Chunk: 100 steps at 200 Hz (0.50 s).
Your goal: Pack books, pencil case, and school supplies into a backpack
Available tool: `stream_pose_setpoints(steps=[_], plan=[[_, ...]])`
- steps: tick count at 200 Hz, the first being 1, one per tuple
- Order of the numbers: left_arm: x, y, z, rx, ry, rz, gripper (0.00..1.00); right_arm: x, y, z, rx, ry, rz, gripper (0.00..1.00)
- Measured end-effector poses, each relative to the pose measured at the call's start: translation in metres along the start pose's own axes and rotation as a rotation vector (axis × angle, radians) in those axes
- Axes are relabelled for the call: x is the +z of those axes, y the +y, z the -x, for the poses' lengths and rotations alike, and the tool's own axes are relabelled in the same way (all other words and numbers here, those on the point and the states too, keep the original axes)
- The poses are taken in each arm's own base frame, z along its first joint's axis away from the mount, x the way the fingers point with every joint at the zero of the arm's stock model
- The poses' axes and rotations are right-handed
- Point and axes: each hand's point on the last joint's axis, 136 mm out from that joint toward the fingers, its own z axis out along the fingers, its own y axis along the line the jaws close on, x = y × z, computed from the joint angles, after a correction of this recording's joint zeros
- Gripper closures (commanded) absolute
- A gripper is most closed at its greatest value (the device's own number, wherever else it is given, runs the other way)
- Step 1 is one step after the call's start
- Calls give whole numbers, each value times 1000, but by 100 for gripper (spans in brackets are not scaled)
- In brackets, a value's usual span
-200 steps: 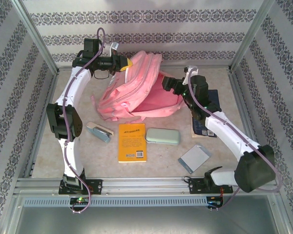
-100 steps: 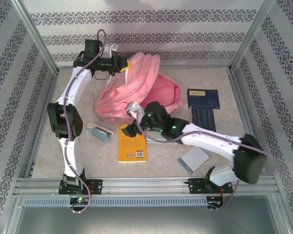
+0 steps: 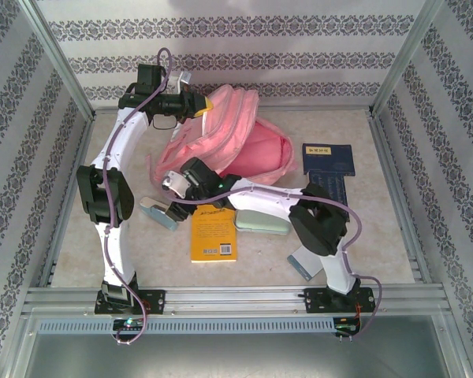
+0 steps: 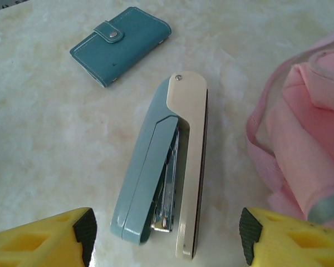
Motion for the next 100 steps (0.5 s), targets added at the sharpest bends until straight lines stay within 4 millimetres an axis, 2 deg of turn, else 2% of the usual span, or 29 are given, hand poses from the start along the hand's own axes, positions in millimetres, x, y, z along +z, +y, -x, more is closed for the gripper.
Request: stream_pose_setpoints(steps=[14,33,70,100], plan=[[0,0,0,-1,0,0,100,9,-2,2,11,21,12,38],[0,1,1,-2,-1,1,100,23,-4,2,40,48,26,38],[-1,3,1,-5,-2,2,100,47,-11,-13,93,116,31,40],[-1,3,1,-6,-2,3,100,62,-16,-21,128,152,26,46]])
